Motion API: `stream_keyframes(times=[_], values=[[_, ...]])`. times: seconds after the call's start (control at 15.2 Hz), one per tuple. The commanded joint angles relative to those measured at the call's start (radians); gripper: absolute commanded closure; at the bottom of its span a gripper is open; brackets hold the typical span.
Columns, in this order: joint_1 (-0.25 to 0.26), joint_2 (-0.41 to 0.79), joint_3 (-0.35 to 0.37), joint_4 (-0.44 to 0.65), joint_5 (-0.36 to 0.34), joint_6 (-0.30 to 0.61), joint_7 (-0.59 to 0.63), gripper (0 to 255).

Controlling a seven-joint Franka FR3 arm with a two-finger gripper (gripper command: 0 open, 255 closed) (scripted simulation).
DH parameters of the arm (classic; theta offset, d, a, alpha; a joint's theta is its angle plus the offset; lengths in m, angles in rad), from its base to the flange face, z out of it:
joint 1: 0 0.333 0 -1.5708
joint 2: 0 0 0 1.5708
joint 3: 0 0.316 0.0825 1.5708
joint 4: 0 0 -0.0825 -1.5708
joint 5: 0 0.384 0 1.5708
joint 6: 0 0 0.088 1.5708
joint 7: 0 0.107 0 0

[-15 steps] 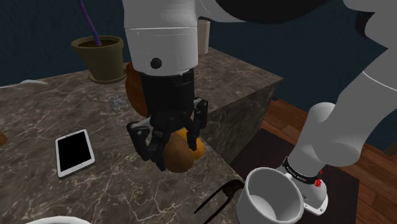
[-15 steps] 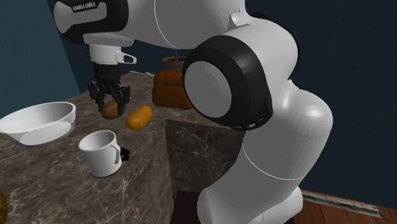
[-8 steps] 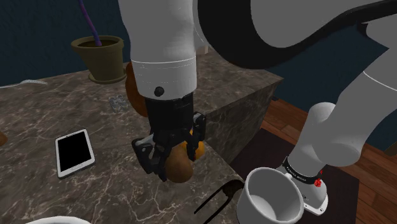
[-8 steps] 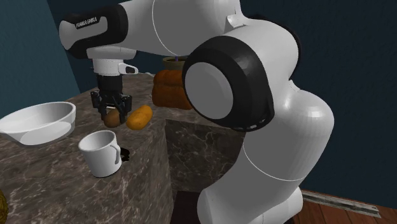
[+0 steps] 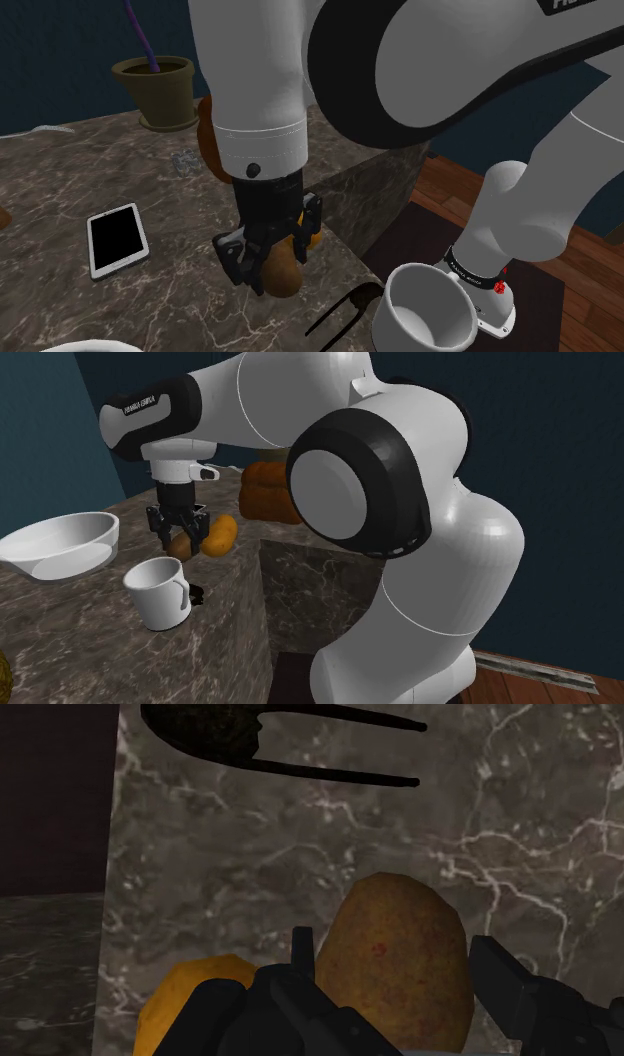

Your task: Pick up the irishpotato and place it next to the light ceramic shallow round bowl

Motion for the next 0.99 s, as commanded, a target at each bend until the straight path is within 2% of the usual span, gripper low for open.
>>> stream_keyframes(times=[0.0, 0.2, 0.26, 0.59, 0.86, 0.92], values=[[0.0, 0.0, 0.0, -0.001, 0.0, 0.001, 0.0, 255], [0.0, 0.0, 0.0, -0.001, 0.0, 0.001, 0.0, 255], [0.0, 0.0, 0.0, -0.001, 0.0, 0.001, -0.001, 0], [0.0, 0.0, 0.0, -0.001, 0.0, 0.001, 0.0, 0], [-0.012, 0.007, -0.018, 0.128, -0.013, -0.124, 0.008, 0], [-0.012, 0.007, -0.018, 0.128, -0.013, -0.124, 0.008, 0]])
